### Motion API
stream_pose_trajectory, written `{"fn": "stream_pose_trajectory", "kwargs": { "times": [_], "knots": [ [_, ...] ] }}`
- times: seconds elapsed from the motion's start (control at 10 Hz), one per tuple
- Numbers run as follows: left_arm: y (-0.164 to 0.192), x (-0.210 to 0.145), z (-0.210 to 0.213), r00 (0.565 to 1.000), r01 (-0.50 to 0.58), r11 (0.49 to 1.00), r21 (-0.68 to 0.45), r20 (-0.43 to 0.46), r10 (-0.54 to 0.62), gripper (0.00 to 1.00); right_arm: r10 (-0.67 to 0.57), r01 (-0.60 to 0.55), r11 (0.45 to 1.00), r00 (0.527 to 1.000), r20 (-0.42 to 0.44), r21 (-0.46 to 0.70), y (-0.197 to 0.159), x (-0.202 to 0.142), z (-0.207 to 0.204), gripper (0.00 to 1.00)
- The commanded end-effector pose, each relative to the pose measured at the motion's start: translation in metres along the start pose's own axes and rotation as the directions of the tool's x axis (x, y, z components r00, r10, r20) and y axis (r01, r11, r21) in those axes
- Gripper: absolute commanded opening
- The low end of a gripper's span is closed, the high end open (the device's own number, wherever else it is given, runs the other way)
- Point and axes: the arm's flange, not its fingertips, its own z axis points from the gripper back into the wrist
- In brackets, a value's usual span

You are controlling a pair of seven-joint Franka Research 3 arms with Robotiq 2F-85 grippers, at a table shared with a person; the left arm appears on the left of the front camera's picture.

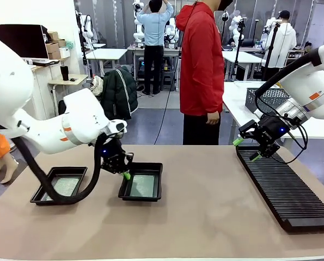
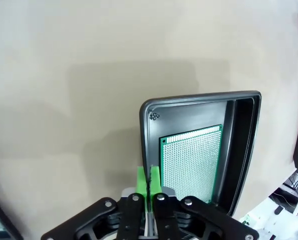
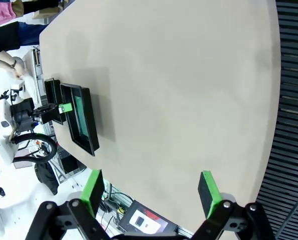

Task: Inspect and transfer BCBs to ESD trays.
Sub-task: Pick up the ESD tray and place it on the left side of the table.

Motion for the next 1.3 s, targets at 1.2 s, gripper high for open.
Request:
{"fn": "stream_pose_trajectory", "kwargs": {
  "times": [1.2],
  "knots": [
    [0.127,-0.011,0.027,0.999,-0.044,0.998,-0.042,0.005,0.044,0.00,-0.008,0.008,1.000,1.000,-0.002,-0.009,0.001,-0.003,0.001,1.00]
  ]
}}
